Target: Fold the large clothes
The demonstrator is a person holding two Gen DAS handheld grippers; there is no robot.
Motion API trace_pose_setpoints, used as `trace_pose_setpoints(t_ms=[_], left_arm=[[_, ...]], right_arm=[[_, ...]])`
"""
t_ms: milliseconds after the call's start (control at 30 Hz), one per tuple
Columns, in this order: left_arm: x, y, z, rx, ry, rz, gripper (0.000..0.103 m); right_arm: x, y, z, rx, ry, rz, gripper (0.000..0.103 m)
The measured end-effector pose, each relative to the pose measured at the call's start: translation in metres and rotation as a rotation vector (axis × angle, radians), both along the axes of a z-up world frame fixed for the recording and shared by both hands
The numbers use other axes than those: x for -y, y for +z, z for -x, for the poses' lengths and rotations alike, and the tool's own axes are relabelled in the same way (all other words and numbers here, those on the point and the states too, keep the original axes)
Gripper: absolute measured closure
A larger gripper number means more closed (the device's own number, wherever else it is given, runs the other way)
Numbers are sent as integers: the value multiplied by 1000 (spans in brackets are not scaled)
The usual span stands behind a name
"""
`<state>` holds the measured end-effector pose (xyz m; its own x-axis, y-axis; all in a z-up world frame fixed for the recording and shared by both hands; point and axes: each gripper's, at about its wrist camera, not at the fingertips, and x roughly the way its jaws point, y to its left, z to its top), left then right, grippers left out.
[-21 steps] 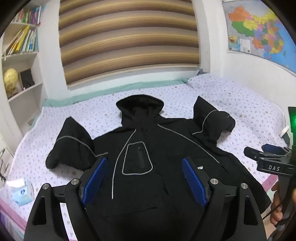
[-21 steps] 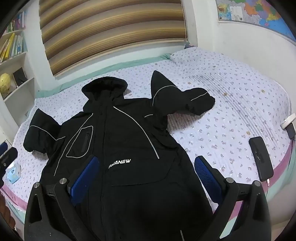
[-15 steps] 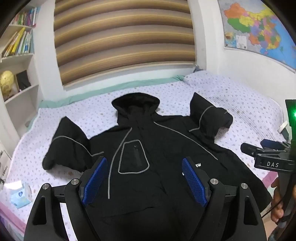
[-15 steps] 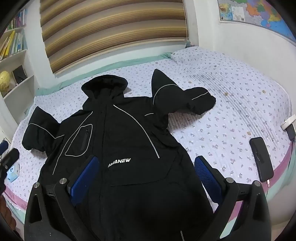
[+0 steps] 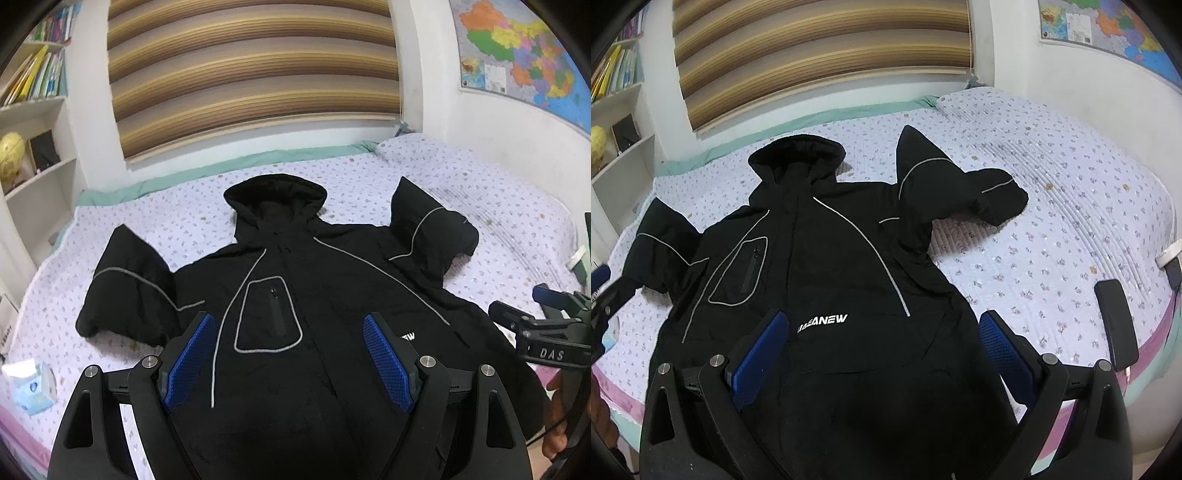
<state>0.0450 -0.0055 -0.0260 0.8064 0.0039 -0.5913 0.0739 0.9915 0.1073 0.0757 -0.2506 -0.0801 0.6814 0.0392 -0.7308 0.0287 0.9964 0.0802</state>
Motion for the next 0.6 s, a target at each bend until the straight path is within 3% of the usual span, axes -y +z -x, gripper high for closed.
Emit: trace_pose_setpoints(t_ms=[233, 433, 600], left_arm=[[33, 18, -32, 18, -36, 25, 19], [77, 32, -61, 53, -66, 42, 20], [111, 33, -87, 89, -87, 100, 20]], right_arm=[[8, 6, -19, 30, 14, 42, 0], [39, 16, -37, 50, -17, 66, 0], [65, 22, -53, 79, -23, 56, 0]])
